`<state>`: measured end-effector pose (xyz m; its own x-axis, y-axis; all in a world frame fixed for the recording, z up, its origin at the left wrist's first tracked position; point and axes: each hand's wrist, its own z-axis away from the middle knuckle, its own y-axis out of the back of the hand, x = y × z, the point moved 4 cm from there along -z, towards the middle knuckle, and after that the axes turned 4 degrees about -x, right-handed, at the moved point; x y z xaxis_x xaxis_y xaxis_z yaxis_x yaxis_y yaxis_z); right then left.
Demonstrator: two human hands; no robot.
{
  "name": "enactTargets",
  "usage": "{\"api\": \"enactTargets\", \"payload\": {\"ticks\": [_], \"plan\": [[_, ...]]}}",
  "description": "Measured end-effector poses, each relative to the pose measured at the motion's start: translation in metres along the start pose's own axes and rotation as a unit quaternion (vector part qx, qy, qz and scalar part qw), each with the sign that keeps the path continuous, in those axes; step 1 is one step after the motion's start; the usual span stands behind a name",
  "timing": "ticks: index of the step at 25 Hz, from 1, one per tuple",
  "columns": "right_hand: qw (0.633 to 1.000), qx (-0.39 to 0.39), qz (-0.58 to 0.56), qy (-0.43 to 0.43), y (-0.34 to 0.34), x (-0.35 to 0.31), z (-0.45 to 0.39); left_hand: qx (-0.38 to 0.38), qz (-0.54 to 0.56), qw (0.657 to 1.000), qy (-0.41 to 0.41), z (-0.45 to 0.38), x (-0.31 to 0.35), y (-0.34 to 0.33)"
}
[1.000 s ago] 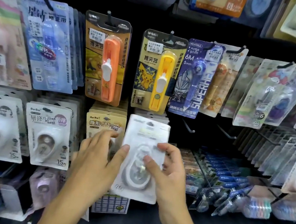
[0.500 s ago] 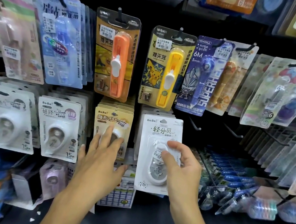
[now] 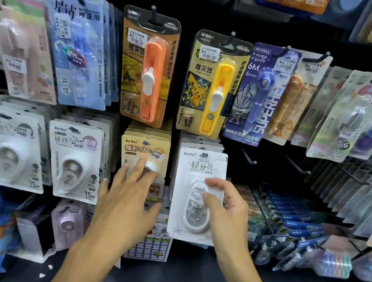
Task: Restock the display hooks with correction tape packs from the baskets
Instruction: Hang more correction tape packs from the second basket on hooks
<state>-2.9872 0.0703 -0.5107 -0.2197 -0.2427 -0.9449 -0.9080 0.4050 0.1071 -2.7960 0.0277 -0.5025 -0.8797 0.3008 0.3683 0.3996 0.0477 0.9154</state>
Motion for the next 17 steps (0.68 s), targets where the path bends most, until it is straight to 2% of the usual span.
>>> {"api": "enactTargets", "payload": {"ticks": [4, 10, 12, 15, 16, 17], "plan": [[0.997, -0.035, 0.068, -0.003, -0.013, 0.016, -0.032, 0.026, 0.015, 1.000, -0.004, -0.002, 0.001, 0.000], [0.975, -0.093, 0.200, 0.032, -0.019, 0.026, -0.080, -0.007, 0.008, 1.000, -0.012, -0.002, 0.002, -0.003], [0.969, -0.140, 0.203, 0.031, -0.014, 0.035, -0.069, 0.015, 0.006, 1.000, -0.018, 0.002, 0.006, 0.000], [0.967, -0.166, 0.192, -0.013, 0.018, 0.077, -0.011, 0.109, 0.007, 0.992, -0.055, 0.016, 0.020, -0.002], [0.968, -0.165, 0.182, -0.052, 0.035, 0.100, 0.016, 0.111, 0.010, 0.990, -0.084, 0.019, 0.027, -0.012], [0.964, -0.165, 0.185, -0.100, 0.053, 0.124, 0.042, 0.074, 0.020, 0.991, -0.112, 0.021, 0.033, -0.027]]}}
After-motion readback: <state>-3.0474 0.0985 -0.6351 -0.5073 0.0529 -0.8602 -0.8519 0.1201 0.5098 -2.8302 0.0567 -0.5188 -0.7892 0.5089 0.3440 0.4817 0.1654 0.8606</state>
